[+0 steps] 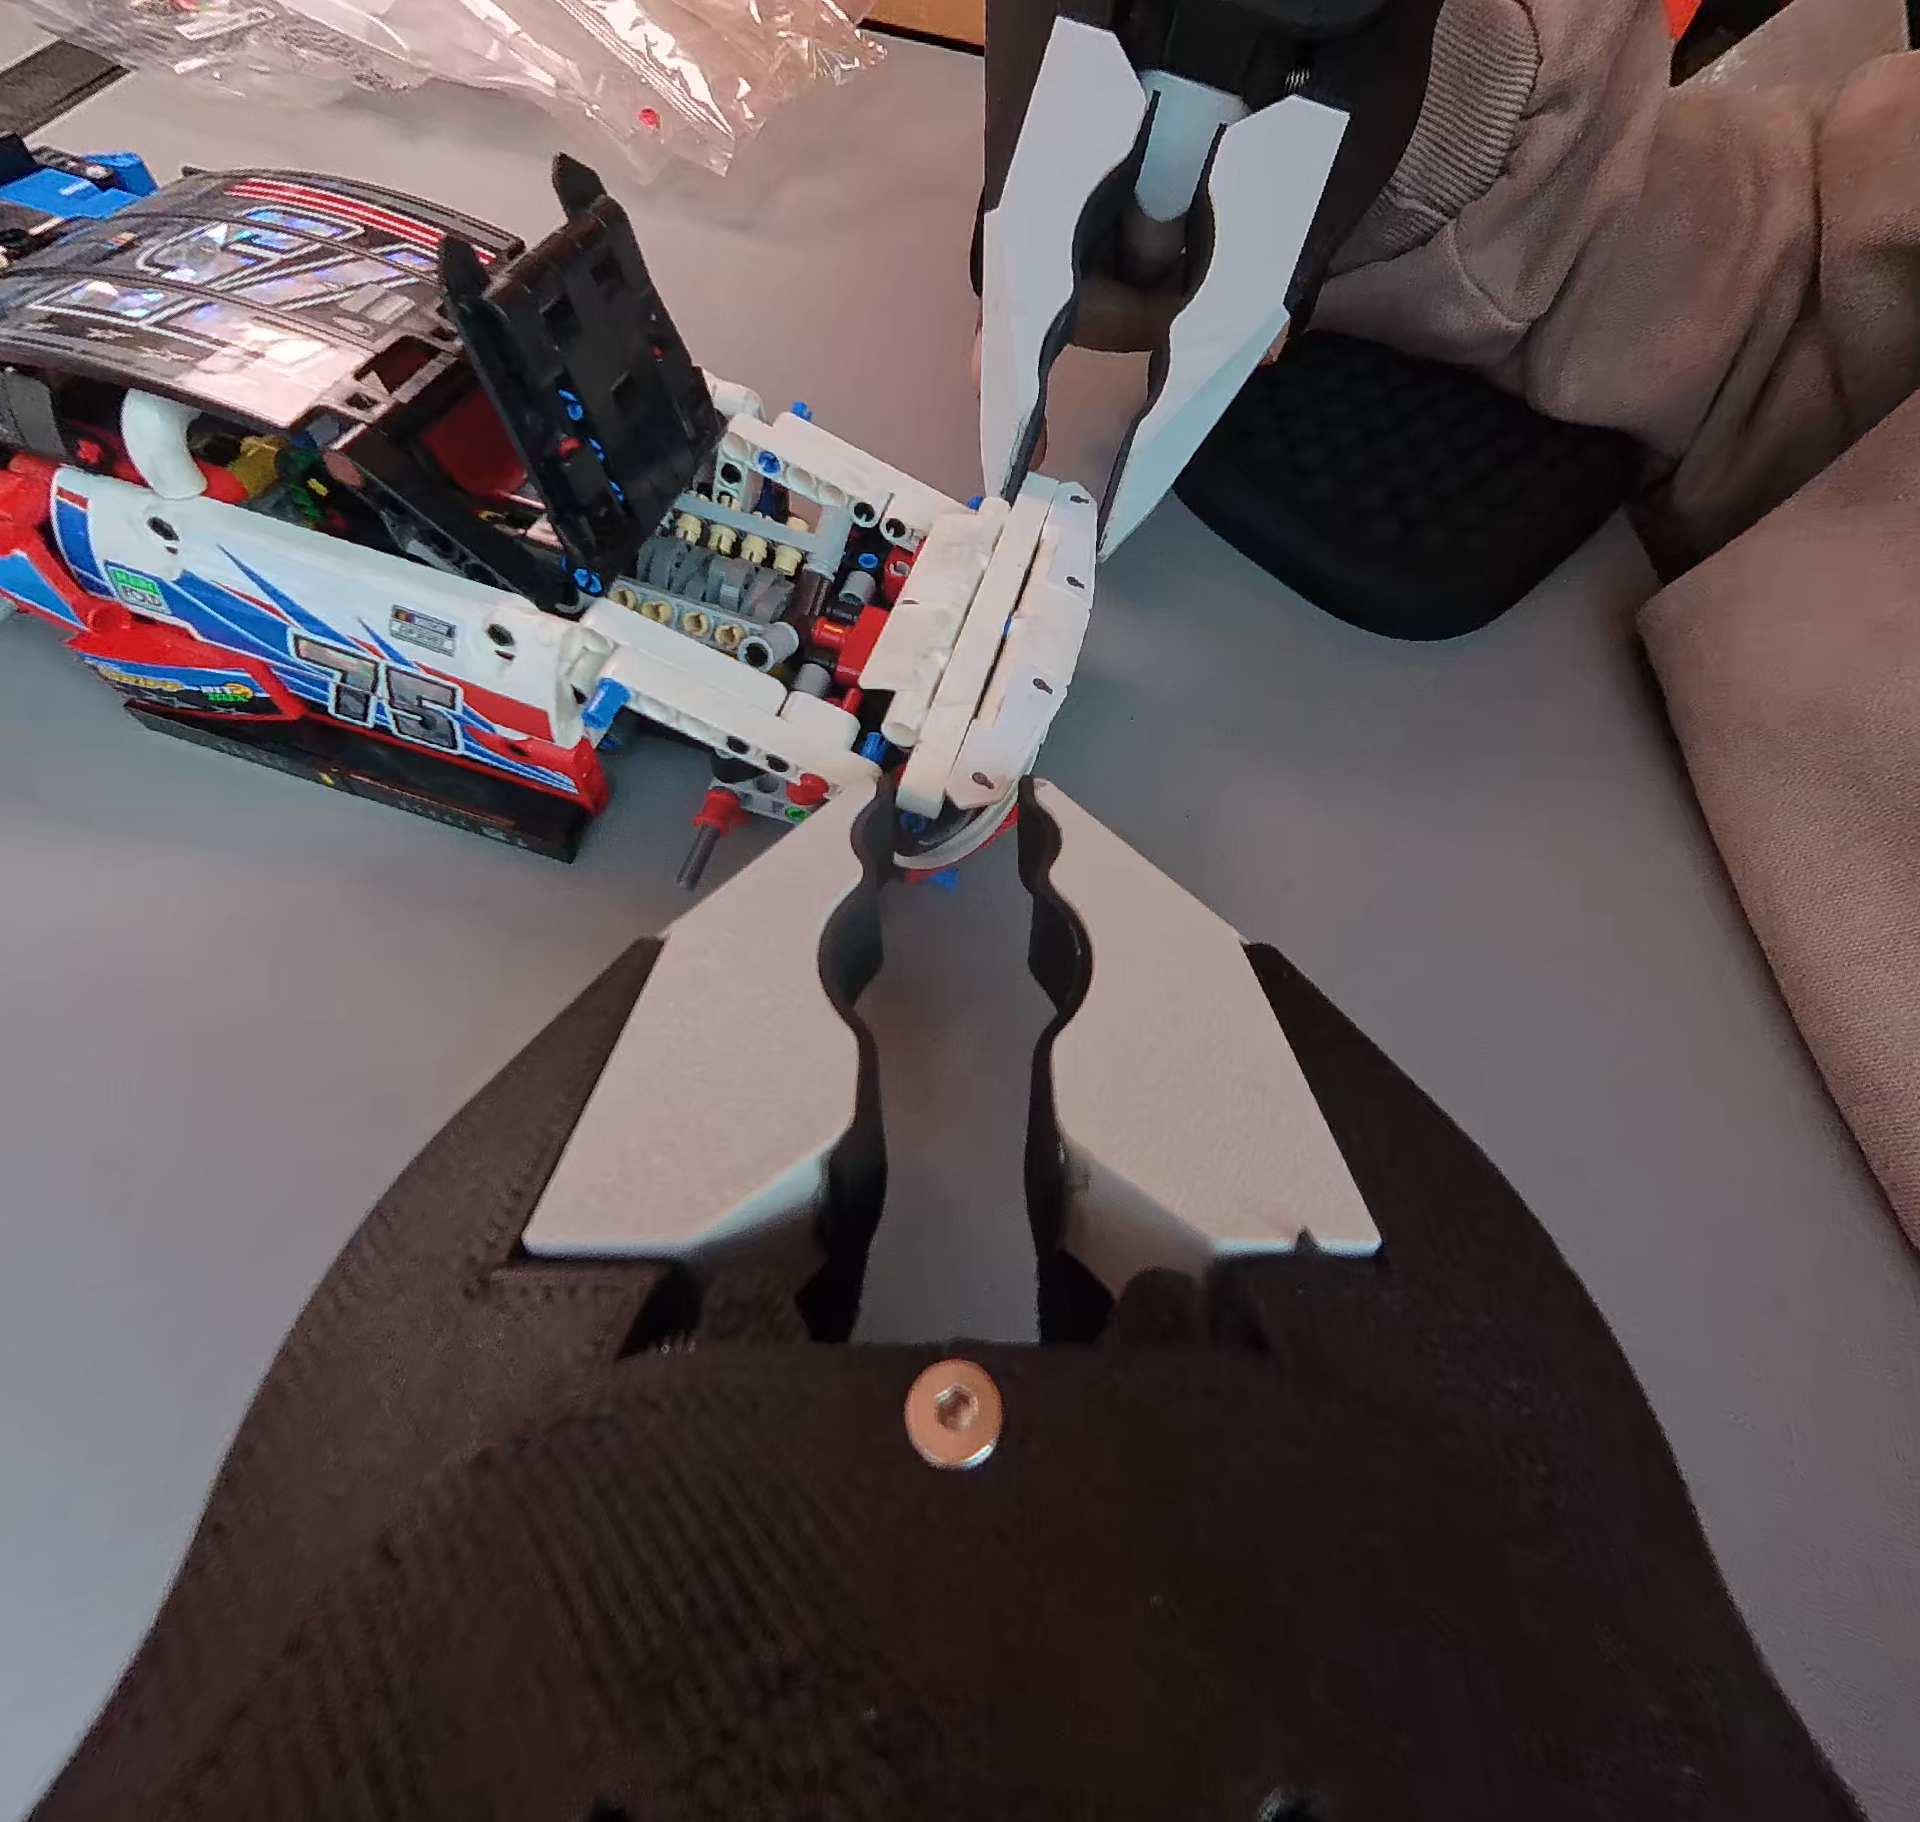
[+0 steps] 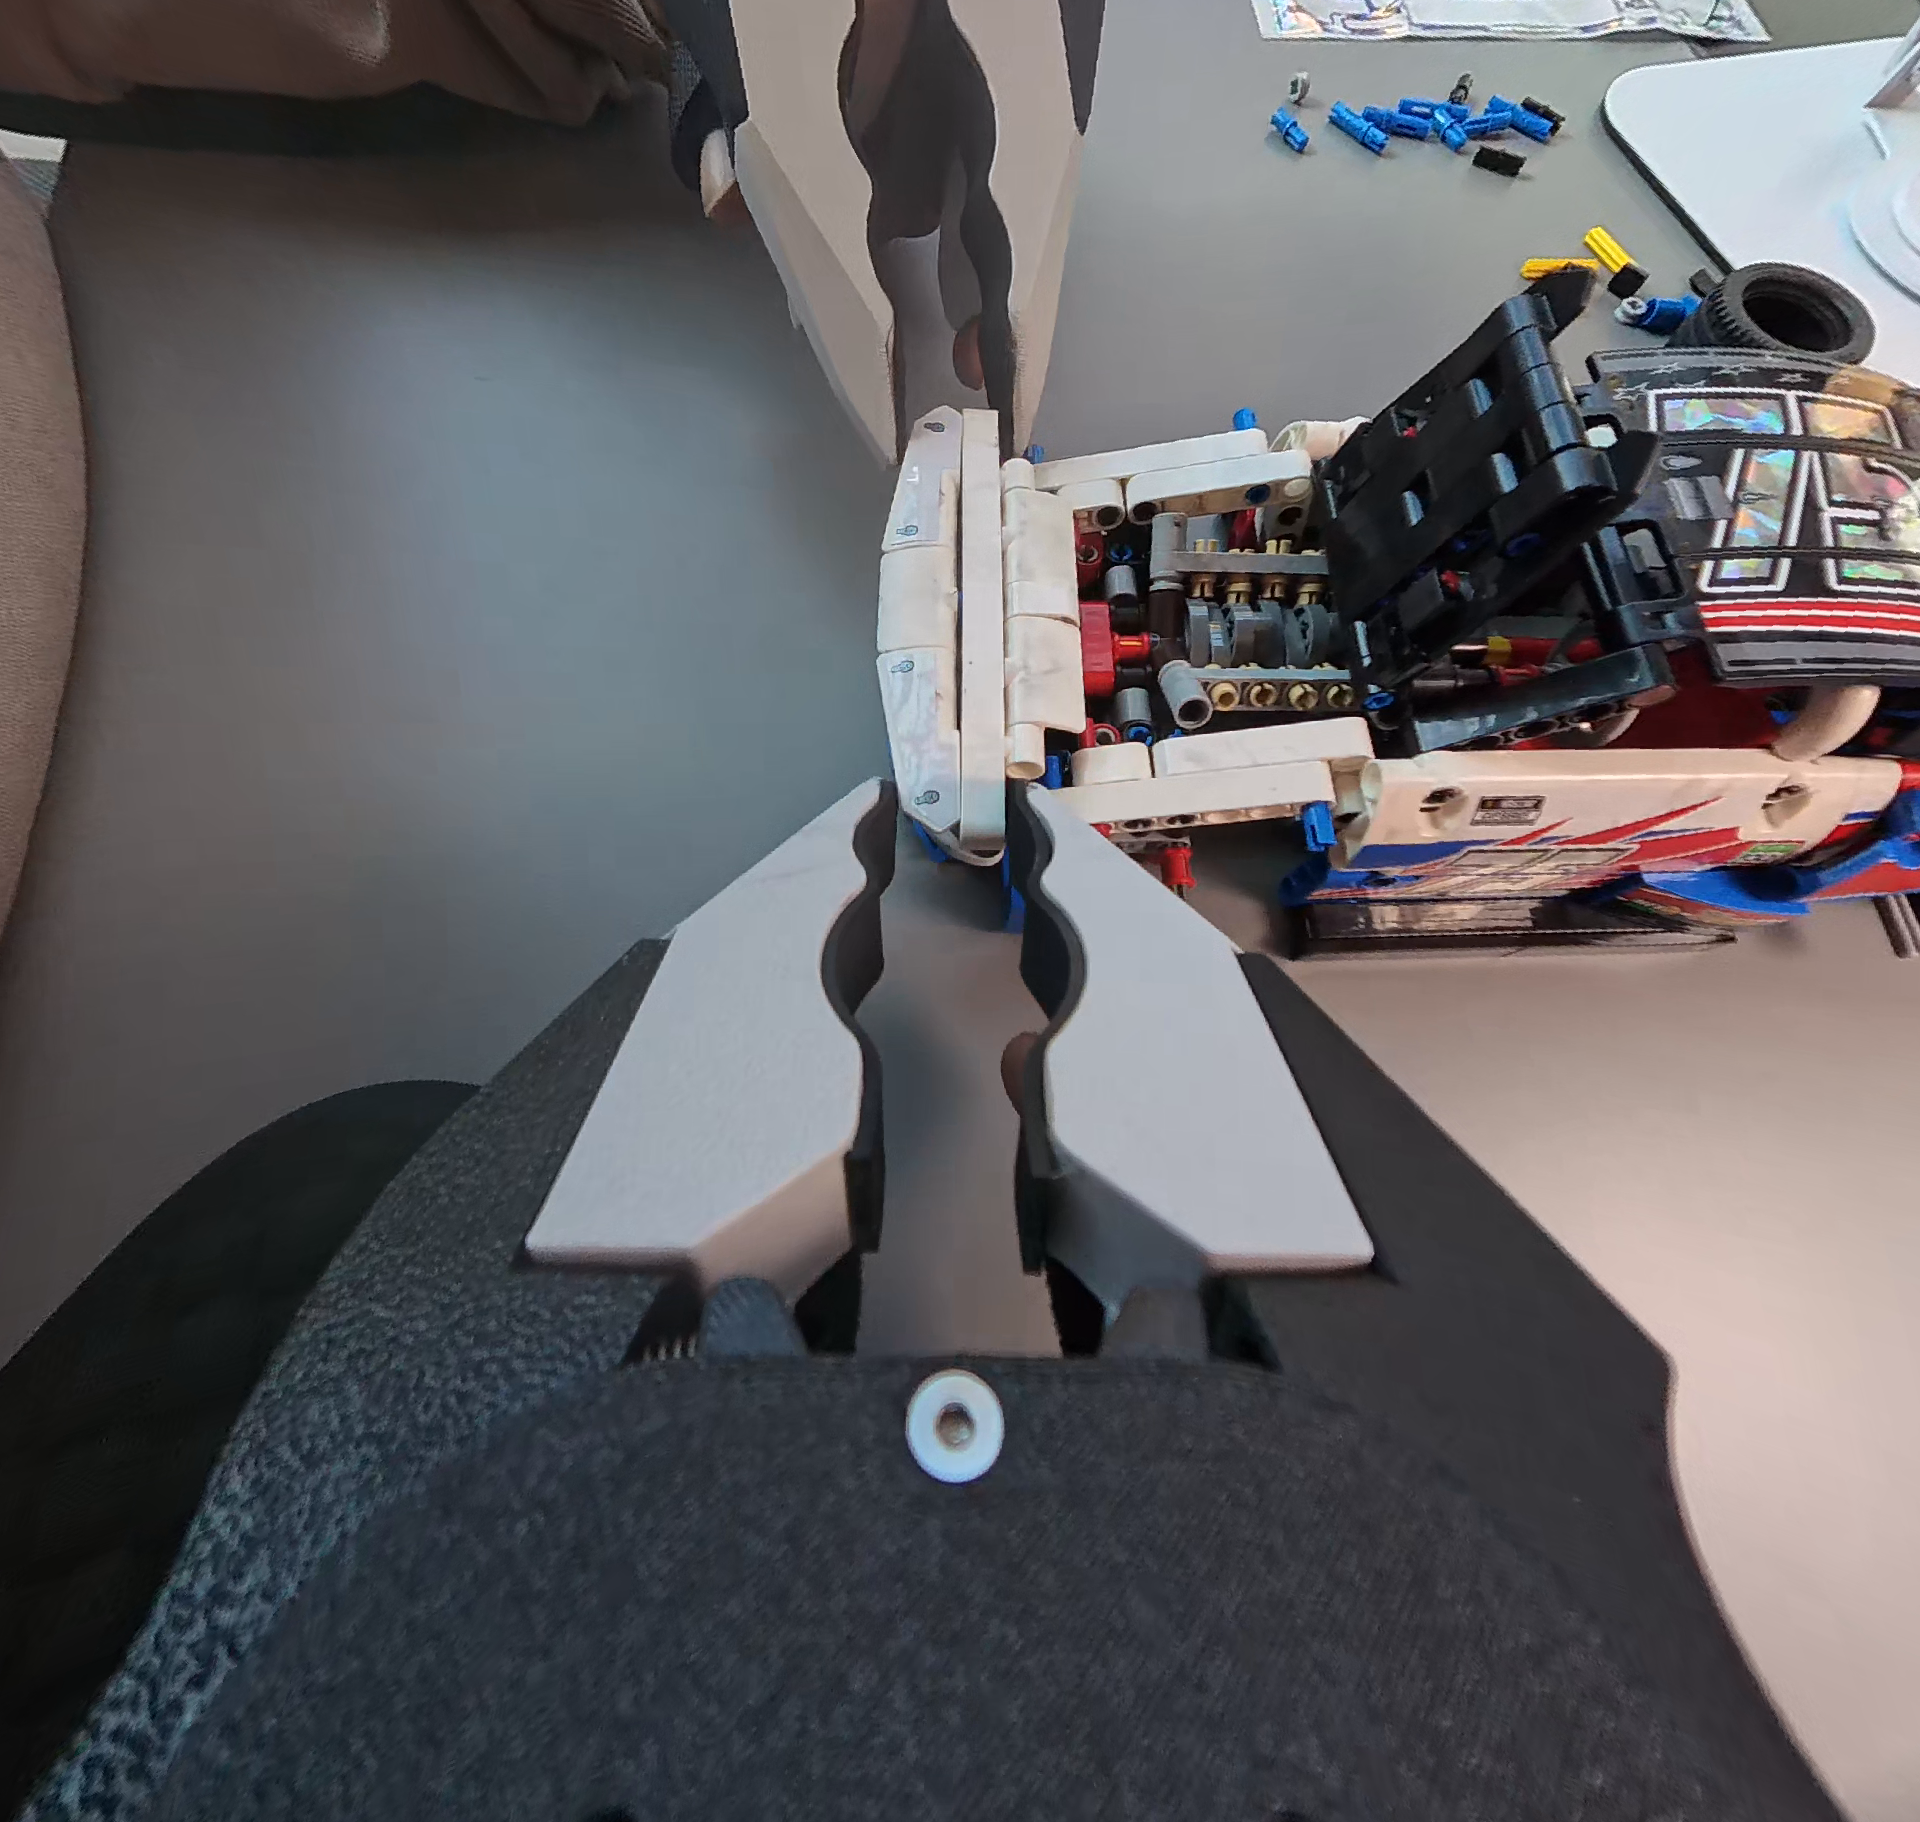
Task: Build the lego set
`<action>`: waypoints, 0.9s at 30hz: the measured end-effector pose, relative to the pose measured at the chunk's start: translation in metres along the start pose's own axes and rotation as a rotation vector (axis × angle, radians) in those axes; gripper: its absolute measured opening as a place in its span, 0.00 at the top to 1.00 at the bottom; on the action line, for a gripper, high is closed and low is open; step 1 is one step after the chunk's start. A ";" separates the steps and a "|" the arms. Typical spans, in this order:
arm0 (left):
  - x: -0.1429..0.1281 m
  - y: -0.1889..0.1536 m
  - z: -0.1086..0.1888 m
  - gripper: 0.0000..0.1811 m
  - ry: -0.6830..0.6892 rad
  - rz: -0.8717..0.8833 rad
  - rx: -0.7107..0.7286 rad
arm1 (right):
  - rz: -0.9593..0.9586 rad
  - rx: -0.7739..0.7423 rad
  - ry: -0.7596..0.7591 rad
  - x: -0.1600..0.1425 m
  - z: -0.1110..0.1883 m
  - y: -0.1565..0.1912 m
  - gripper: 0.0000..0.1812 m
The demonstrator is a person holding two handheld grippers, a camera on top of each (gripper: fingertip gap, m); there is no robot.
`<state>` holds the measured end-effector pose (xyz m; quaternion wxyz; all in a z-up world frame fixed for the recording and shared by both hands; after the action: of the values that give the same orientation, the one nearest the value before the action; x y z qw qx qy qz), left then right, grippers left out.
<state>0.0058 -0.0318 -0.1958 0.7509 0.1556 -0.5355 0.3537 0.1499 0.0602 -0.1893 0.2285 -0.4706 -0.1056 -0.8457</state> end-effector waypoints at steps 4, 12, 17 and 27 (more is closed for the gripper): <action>0.000 0.002 0.001 0.89 0.000 0.004 0.012 | -0.002 0.001 0.011 -0.002 -0.001 0.000 0.89; -0.001 0.004 0.003 0.89 -0.010 0.029 0.023 | -0.020 -0.003 -0.042 0.003 0.002 -0.003 0.91; -0.002 0.005 0.003 0.89 0.000 0.037 0.027 | -0.023 -0.004 -0.037 0.000 0.001 -0.003 0.89; -0.001 0.007 0.002 0.89 -0.001 0.044 0.029 | -0.055 -0.004 -0.117 0.000 0.008 -0.005 0.92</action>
<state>-0.0005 -0.0287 -0.1968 0.7404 0.1549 -0.5341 0.3776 0.1536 0.0672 -0.1850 0.1978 -0.5167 -0.1298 -0.8228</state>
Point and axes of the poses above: each gripper's, where its closed fingertips meet, z back along the fingers, x out of its top, y = z × x across the jaws, the point moved 6 cm from there along z, back along the fingers, and after that the axes turned 4 degrees about -y, right-handed, at the moved point
